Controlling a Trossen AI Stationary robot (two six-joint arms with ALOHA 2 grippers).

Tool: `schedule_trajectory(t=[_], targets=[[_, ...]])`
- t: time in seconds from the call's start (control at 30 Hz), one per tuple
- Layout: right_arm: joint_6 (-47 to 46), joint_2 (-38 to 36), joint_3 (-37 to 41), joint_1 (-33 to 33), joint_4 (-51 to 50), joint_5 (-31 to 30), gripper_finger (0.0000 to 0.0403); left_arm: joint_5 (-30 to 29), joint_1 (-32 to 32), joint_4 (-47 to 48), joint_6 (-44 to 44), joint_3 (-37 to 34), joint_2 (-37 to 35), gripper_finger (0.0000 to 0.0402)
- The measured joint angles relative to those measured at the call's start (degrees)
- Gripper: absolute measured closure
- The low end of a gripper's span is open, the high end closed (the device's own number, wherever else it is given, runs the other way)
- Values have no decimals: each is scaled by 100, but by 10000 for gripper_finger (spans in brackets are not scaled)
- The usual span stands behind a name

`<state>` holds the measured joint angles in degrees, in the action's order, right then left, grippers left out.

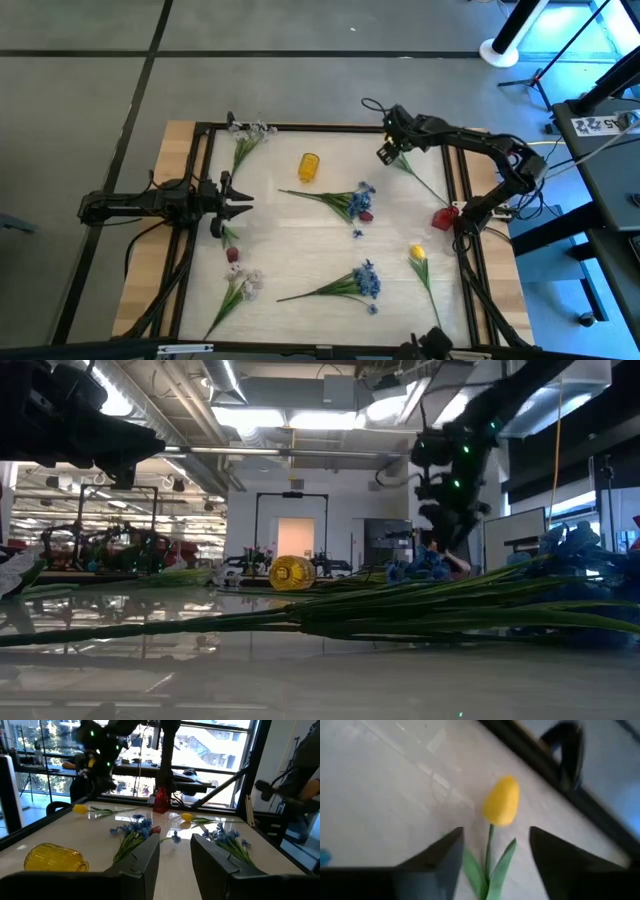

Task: Sort flowers into vase by color
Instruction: Adjust the yellow vase

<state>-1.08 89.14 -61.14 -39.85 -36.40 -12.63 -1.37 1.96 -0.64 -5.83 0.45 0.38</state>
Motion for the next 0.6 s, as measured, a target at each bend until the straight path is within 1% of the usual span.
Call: schedule_trajectory(t=[0.1, 0.17, 0.23, 0.3, 0.37, 0.5, 0.6], targets=[[1003, 0, -414, 477, 85, -82, 103, -2, 0, 0, 1, 0, 0, 294], [1860, 0, -581, 886, 434, -76, 83, 0, -2, -11, 1, -1, 0, 294], [2529, 16, -709, 1296, 948, -80, 72, -3, -2, -13, 1, -2, 0, 294], [3013, 129, -856, 1643, 1467, -80, 68, 0, -2, -17, -6, -2, 0, 294], [3453, 363, -1039, 1883, 1653, -106, 67, 19, -2, -39, -109, -2, 0, 294], [4145, 1068, -1624, 2056, 1645, -257, 66, 11, 0, -333, -194, -2, 0, 294], [4791, 1633, -2153, 2084, 1558, -281, 69, 174, -2, -350, -168, -2, 0, 294]])
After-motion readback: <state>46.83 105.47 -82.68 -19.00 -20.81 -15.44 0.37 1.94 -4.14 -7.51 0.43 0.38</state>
